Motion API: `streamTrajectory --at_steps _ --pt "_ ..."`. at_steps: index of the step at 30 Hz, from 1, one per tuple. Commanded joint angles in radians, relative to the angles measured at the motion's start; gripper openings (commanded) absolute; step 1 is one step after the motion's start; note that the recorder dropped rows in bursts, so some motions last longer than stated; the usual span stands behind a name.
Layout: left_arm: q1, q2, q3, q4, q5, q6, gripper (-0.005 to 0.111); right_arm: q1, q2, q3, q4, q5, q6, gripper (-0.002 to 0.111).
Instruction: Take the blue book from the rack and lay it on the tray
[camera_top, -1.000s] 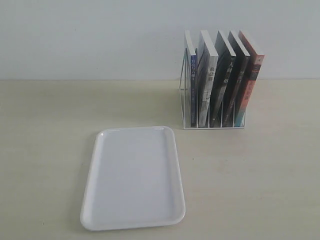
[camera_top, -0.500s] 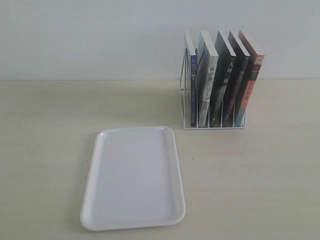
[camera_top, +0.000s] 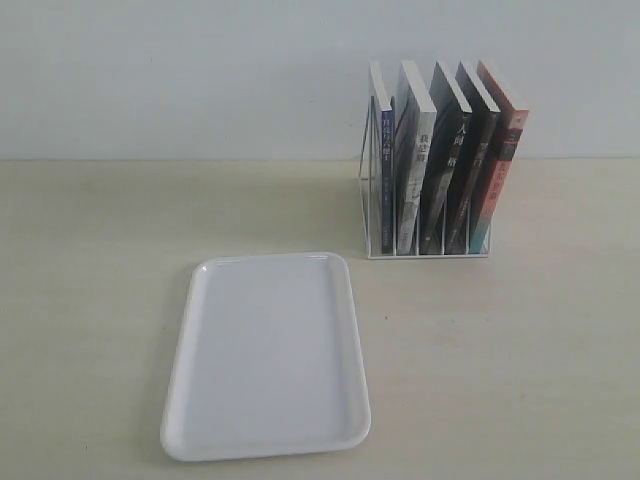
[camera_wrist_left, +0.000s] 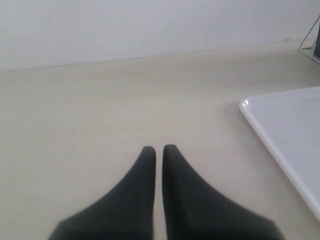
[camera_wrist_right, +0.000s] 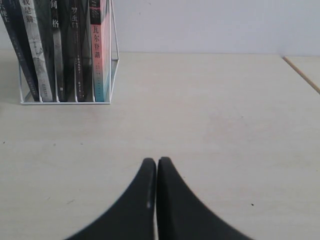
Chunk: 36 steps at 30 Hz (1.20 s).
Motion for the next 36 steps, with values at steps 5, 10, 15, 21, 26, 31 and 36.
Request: streamTrajectory --at_steps 5,10,15,21,26,31,36 --pt "0.002 -0.003 -0.003 -0.002 -0.016 0.004 0.005 -0.003 -0.005 -0.001 0.002 -0.011 -0.003 0.0" --pt "0.002 -0.003 -0.003 -0.002 -0.016 0.004 0.005 -0.003 -0.005 -0.001 0.002 -0.011 -0.003 0.0" --pt "0.002 -0.003 -0.003 -0.002 -0.016 0.004 0.005 -0.003 -0.005 -0.001 0.002 -0.092 -0.003 0.0" --pt "0.002 -0.003 -0.003 -0.002 -0.016 0.004 0.005 -0.003 -0.005 -0.001 0.002 -0.429 -0.003 0.0" --pt "0.002 -0.003 -0.003 -0.002 -0.016 0.004 0.005 -0.003 -0.005 -0.001 0.002 -0.681 -0.003 0.0" --pt "0.002 -0.003 -0.003 -0.002 -0.016 0.004 0.005 -0.003 -0.005 -0.001 0.002 -0.863 0.002 0.0" --pt "0.002 -0.003 -0.003 -0.002 -0.016 0.004 0.005 -0.003 -0.005 -0.088 0.002 -0.736 -0.091 0.0"
